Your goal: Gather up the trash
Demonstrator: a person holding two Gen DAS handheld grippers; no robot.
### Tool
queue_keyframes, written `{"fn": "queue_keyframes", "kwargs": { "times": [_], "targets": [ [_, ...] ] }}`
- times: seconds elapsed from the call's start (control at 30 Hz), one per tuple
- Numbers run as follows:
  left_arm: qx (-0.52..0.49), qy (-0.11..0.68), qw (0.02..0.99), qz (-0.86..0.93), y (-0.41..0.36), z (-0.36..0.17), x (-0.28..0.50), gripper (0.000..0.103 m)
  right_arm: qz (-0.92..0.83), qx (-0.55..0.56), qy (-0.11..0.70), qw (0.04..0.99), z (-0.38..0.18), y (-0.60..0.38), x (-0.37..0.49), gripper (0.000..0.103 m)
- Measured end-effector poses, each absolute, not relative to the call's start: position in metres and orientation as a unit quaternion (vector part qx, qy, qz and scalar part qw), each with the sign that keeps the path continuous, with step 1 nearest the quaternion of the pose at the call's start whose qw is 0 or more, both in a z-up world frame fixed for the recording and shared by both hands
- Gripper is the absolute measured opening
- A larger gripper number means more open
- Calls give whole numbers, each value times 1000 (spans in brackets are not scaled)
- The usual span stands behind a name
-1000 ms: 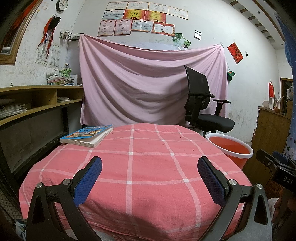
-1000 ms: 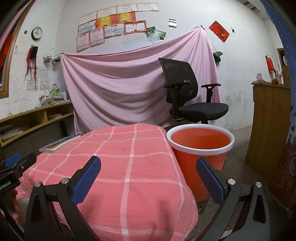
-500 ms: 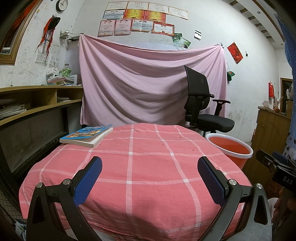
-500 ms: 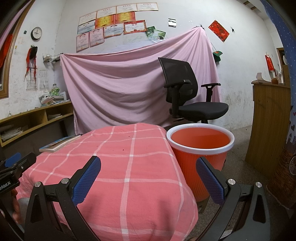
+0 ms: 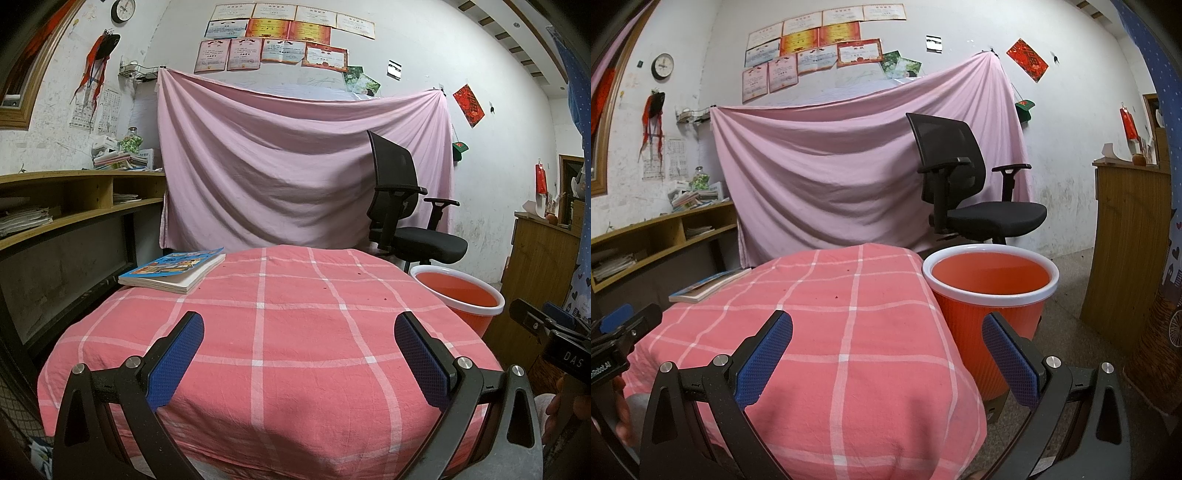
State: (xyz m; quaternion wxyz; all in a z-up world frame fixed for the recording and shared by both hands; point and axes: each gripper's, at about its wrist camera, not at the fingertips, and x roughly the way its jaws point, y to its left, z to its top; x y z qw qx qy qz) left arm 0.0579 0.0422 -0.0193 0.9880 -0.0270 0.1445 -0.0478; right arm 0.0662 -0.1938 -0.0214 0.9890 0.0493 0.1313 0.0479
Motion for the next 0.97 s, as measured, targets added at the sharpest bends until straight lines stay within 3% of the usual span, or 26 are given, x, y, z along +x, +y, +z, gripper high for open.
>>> {"fn": "queue_keyframes", "kwargs": {
  "times": [0.97],
  "targets": [
    [-27, 149, 987, -49, 38, -20, 57, 101, 46, 51, 135, 988, -22, -193, 66, 103]
  ]
}}
